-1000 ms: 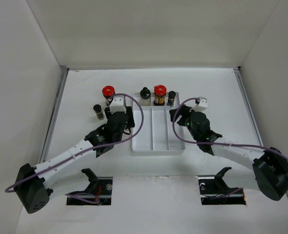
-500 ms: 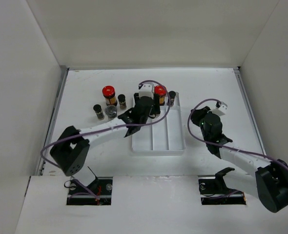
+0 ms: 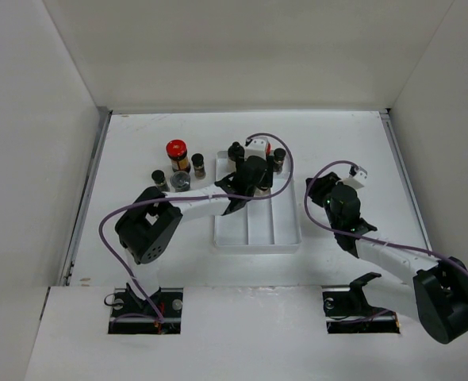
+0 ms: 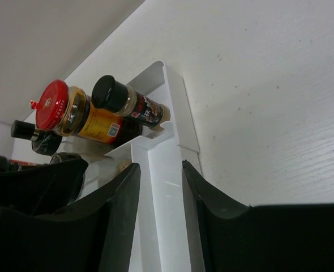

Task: Organize the condiment bottles

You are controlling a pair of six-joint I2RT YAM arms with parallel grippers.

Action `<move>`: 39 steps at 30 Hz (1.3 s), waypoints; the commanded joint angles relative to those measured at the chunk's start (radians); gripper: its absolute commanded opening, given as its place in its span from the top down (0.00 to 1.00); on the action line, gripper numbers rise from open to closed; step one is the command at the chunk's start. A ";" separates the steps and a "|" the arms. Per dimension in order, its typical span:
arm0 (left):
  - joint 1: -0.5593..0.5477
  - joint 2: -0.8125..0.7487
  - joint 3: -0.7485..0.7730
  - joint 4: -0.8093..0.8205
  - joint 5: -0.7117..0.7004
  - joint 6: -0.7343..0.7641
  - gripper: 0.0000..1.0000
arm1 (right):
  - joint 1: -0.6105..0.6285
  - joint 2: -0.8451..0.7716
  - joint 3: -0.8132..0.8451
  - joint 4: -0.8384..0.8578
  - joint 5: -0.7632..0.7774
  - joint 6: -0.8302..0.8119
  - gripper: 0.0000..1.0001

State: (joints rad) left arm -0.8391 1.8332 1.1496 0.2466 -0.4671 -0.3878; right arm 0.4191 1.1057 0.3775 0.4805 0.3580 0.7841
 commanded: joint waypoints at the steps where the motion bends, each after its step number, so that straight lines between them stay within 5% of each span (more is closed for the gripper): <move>1: -0.008 -0.015 0.050 0.076 -0.018 0.012 0.63 | -0.007 -0.018 0.000 0.058 -0.004 0.010 0.57; 4: -0.010 0.003 0.047 0.074 -0.021 0.015 0.57 | -0.009 -0.012 0.000 0.058 -0.004 0.010 0.50; 8: -0.021 -0.018 0.022 0.089 -0.028 0.015 0.30 | -0.007 -0.007 0.001 0.064 -0.004 0.010 0.41; 12: -0.024 -0.075 -0.001 0.111 -0.042 0.032 0.16 | -0.009 -0.010 -0.002 0.064 -0.002 0.010 0.38; 21: 0.027 -0.441 -0.243 0.089 -0.175 0.040 0.15 | -0.007 -0.021 -0.003 0.064 -0.005 0.010 0.37; 27: 0.162 -0.744 -0.387 -0.197 -0.268 -0.002 0.13 | -0.003 -0.003 0.006 0.069 -0.010 0.004 0.35; 32: 0.245 -0.776 -0.399 -0.360 -0.213 -0.036 0.12 | -0.003 0.011 0.006 0.090 -0.014 0.001 0.29; 39: 0.288 -0.645 -0.403 -0.322 -0.185 -0.057 0.11 | 0.005 0.022 0.017 0.092 -0.037 -0.005 0.24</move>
State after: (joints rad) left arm -0.5686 1.1641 0.7540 -0.0772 -0.6678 -0.4232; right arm 0.4191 1.1233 0.3767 0.5022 0.3439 0.7868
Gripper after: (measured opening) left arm 0.888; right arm 0.761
